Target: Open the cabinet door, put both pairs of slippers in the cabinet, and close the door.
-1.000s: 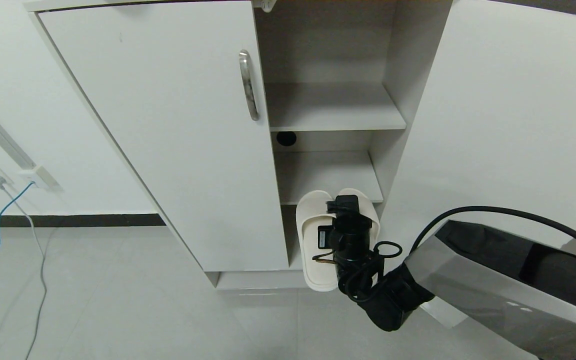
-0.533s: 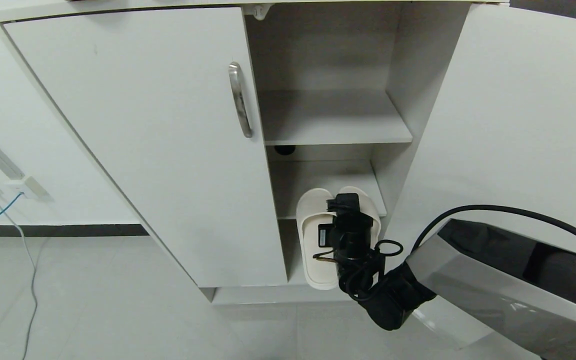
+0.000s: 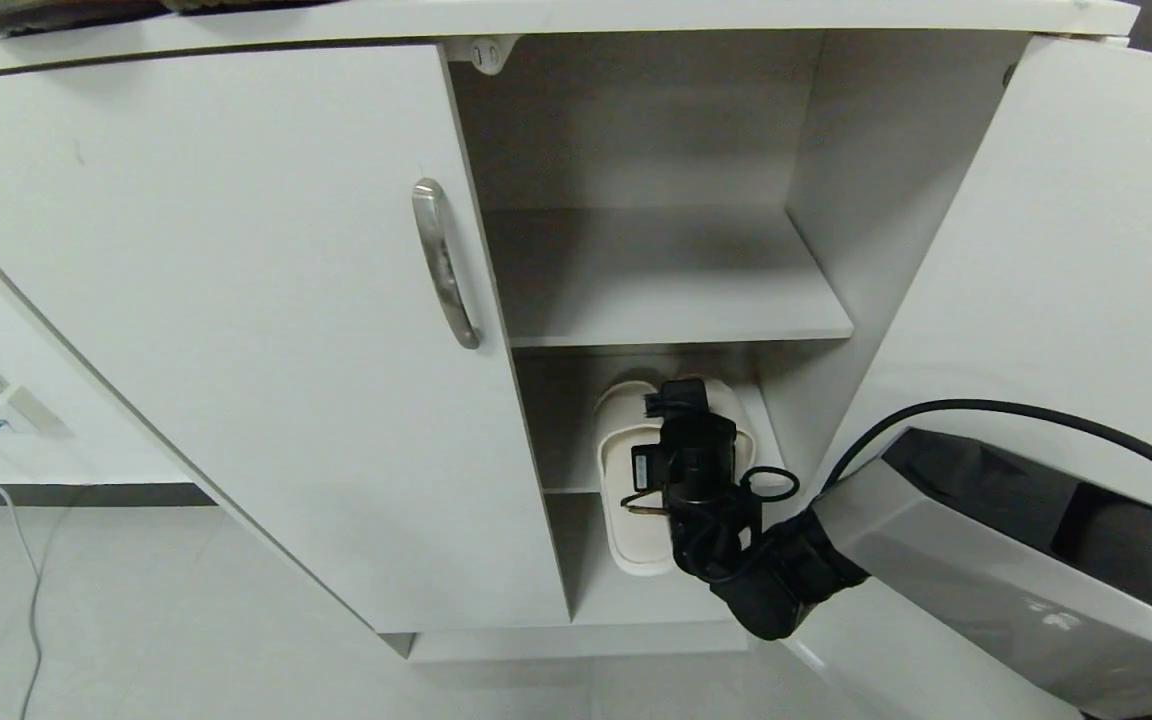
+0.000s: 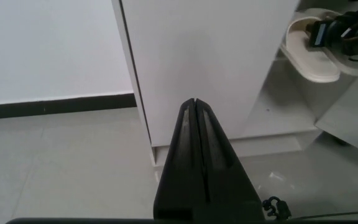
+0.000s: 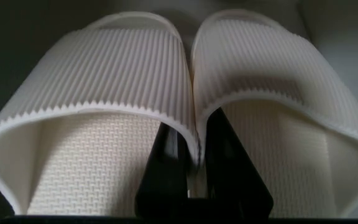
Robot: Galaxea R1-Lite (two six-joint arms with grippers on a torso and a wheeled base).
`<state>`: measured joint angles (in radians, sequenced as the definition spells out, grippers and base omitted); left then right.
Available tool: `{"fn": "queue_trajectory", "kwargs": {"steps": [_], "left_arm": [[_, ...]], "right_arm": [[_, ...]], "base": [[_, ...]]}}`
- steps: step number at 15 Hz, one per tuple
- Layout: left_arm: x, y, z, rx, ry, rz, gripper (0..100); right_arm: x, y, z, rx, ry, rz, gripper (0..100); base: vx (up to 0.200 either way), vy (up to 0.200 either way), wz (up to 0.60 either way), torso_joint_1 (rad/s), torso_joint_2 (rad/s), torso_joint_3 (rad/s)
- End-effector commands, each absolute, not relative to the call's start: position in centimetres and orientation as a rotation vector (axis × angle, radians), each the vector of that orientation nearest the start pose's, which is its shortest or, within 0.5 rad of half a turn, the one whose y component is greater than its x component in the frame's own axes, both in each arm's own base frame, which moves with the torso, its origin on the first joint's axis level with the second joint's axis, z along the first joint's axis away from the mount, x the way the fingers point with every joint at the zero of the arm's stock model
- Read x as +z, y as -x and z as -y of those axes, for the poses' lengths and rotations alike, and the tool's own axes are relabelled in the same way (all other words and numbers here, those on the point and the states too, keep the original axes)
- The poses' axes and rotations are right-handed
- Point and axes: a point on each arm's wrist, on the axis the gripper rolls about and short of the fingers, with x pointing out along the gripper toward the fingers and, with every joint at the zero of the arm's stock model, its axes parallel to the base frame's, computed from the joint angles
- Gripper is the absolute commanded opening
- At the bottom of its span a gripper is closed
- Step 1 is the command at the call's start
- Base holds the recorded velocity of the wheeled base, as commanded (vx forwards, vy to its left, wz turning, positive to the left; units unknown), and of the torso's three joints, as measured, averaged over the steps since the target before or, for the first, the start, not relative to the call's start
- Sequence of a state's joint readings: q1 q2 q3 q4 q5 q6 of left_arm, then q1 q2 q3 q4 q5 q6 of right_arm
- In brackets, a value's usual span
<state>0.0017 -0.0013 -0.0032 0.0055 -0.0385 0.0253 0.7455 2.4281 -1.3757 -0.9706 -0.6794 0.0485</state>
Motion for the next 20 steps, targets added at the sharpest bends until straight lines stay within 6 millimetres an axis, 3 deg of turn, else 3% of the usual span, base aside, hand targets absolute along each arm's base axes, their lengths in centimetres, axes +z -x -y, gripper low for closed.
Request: {"fn": "queue_trajectory", "kwargs": {"steps": [1,9,20], "left_arm": [[7.6,2.3,0.1,-0.037,-0.026,-0.003,0],[7.6,2.3,0.1,-0.037,-0.024,-0.003,0],[7.6,2.3,0.1,-0.035,-0.023,-0.003,0]], "right_arm": [[7.9,-37.3,-31.3,0.057,-0.007,-0.057,0],[7.1,-41.9,-31.6,0.042,-0.017,-0.047,0],[7.0,-43.0,-31.5,0.024,-0.027,-0.034,0]], "base": [[0.0,0.0,0.0,0.0,0.0,0.0],[0.0,0.0,0.0,0.0,0.0,0.0],[0.0,0.0,0.0,0.0,0.0,0.0]]}}
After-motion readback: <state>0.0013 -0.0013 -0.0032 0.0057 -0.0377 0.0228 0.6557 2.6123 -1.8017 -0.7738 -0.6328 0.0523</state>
